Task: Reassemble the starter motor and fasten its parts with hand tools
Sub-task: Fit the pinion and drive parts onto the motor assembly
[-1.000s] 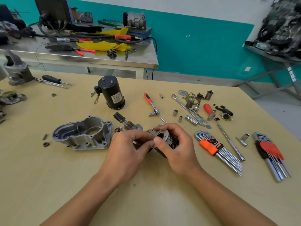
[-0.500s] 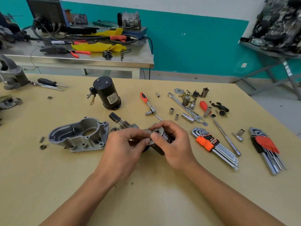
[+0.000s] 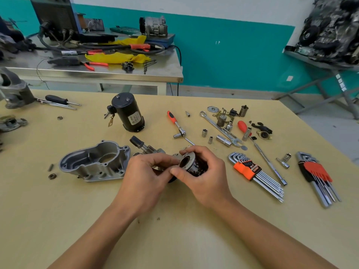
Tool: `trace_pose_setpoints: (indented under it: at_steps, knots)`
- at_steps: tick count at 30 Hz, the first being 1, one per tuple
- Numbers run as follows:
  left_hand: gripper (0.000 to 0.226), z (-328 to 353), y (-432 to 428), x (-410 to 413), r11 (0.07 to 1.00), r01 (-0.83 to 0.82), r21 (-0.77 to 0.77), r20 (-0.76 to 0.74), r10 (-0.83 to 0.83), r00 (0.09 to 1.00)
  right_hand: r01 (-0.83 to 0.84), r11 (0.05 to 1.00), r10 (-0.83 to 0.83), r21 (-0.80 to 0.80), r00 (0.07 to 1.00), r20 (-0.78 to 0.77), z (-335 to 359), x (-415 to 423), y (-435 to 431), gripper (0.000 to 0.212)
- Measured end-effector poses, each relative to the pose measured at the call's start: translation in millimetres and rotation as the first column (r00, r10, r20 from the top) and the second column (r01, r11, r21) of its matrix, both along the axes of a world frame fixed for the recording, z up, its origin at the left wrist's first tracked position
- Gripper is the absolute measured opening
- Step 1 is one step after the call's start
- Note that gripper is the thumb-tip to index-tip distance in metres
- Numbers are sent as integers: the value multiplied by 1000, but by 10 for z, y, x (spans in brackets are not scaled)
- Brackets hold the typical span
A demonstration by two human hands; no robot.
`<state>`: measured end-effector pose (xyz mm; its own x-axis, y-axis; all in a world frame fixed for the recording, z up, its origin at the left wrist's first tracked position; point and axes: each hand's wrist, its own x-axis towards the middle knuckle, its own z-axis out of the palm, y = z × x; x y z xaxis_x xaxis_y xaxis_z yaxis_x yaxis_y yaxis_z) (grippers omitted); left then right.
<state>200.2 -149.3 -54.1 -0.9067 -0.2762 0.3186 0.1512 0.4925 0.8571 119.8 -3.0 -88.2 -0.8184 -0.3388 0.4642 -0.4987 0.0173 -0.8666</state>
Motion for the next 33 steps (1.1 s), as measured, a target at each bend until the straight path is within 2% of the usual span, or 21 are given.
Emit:
trace_pose_setpoints:
  at_steps: [8,11,14,20,24,29,33]
  knots:
    - [23,-38,-11,-9,1000,-14,22,-10,15,1000,21,999,-18,50,999,-50,-12,-11,7,53]
    - [15,-81,-1,-16,999,-15,50,3,15,1000,-26,997,31,77,997,-71,8,-33,48,52]
    - [17,-113,23,-15,999,-12,38,21,12,1000,-82,989,87,123,995,-43,26,-62,113,51]
    - [33,-114,35,-15,1000,-11,-24,13,11,1000,-171,968,174,181,985,-2,38,-131,162,89]
    - [30,-95,-10,-19,999,-27,-35,28,28,999,-163,967,180,196,981,-70,30,-156,150,98]
    - [31,-102,-16,-16,1000,-14,-13,46,14,999,-180,969,197,167,976,-95,35,-173,158,97]
    - [27,-114,-13,-23,1000,-20,12,65,19,998,-179,966,199,189,975,-93,87,-222,179,85]
